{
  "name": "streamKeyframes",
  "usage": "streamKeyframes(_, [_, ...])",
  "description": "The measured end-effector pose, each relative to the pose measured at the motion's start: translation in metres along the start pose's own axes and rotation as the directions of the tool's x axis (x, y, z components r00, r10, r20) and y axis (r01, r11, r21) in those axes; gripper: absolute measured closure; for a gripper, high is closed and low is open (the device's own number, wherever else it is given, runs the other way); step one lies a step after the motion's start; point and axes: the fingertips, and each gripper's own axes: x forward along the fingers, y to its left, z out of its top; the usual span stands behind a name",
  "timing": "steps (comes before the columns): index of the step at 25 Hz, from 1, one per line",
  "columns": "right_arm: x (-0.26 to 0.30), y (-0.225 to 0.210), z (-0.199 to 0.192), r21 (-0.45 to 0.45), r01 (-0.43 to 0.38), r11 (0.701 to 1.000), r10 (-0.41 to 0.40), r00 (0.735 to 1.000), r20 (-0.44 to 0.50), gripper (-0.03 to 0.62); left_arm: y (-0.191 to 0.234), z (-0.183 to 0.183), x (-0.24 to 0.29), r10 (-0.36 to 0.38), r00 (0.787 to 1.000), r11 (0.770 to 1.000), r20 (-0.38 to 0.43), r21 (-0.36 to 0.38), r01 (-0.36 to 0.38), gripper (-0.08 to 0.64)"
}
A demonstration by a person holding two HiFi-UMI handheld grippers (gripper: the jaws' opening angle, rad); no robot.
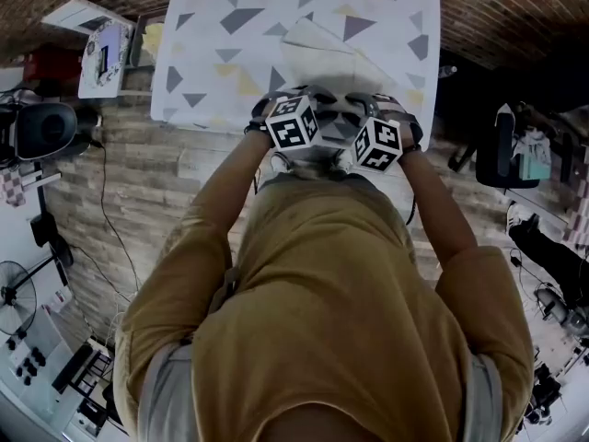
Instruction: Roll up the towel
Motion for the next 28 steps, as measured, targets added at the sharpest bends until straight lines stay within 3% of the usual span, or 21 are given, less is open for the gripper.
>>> streamKeyframes(4, [-0.002,0.007,0.001,0.072,-0.12,0.99,0.118,0.992,0.035,0.488,-0.004,0.0,-0.005,-0.067,0.998,0.996,0.014,-0.059,0.068,0.408])
streamKeyframes(10, [-0.007,0.014,0.001,0.218,-0.317,0.923,0.303,0.948,0.097,0.532,-0.008,0.0,-0.007,-0.176,0.984,0.97,0.042,-0.162,0.18,0.408])
streamKeyframes(16, [-0.002,-0.001,0.002,0.314,-0.386,0.867,0.359,0.922,0.142,0.534,0.008,-0.008,-0.004,-0.229,0.972,0.936,0.051,-0.262,0.235,0.408])
streamKeyframes(20, [0.004,-0.016,-0.001,0.337,-0.418,0.844,0.387,0.908,0.157,0.537,0.026,-0.008,-0.007,-0.213,0.975,0.926,0.066,-0.305,0.223,0.408])
streamKeyframes(24, [0.011,-0.024,-0.005,0.389,-0.455,0.801,0.42,0.89,0.176,0.537,0.039,-0.013,-0.005,-0.212,0.975,0.913,0.062,-0.344,0.22,0.408])
streamKeyframes(28, [0.015,-0.029,-0.008,0.438,-0.461,0.772,0.417,0.887,0.198,0.537,0.05,-0.016,-0.008,-0.21,0.975,0.896,0.077,-0.383,0.223,0.407])
